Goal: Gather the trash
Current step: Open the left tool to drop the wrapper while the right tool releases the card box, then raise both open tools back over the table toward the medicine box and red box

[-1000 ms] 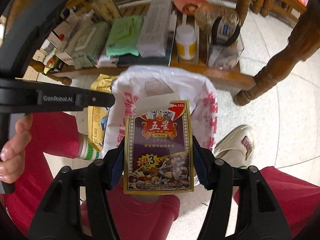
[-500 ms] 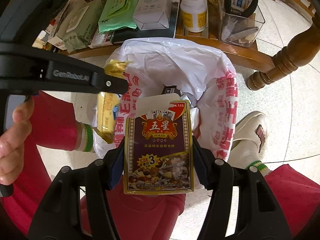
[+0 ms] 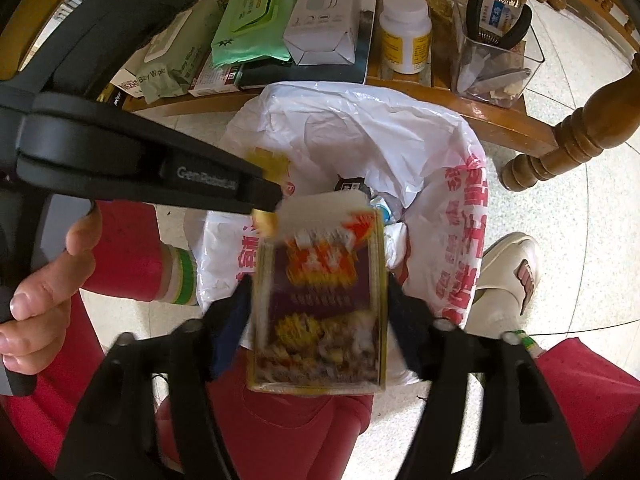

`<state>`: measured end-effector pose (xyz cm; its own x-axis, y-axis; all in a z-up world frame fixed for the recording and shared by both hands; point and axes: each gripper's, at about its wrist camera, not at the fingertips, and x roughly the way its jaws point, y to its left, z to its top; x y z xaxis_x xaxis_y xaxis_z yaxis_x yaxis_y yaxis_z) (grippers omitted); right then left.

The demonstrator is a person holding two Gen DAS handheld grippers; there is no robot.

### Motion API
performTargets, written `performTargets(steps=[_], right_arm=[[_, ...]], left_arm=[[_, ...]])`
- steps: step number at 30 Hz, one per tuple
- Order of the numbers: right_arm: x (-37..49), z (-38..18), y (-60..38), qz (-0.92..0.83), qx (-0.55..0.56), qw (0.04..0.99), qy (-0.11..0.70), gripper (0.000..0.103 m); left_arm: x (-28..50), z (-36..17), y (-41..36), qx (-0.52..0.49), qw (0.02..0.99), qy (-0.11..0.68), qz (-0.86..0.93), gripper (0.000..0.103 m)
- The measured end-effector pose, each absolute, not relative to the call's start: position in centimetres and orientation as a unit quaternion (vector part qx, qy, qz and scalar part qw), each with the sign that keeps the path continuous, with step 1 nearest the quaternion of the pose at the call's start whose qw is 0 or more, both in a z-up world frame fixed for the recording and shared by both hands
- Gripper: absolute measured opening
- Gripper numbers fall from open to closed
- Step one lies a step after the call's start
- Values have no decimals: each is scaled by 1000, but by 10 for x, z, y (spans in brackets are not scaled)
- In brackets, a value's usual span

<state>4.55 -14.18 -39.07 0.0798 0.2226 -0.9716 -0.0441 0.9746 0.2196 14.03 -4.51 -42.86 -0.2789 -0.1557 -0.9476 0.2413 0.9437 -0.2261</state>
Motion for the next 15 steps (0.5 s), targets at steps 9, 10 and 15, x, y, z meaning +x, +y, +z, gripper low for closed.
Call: performTargets(steps=[9, 10, 15], right_arm=[[46, -389, -145, 91, 76, 731, 672, 77], [46, -390, -145, 91, 77, 731, 672, 77], [44, -387, -147, 87, 79, 734, 669, 78]], left_arm=[[141, -425, -43, 29, 596, 788, -152, 60], [141, -424, -42, 28, 594, 789, -151, 61], [138, -414, -43, 39, 599, 785, -154, 67]])
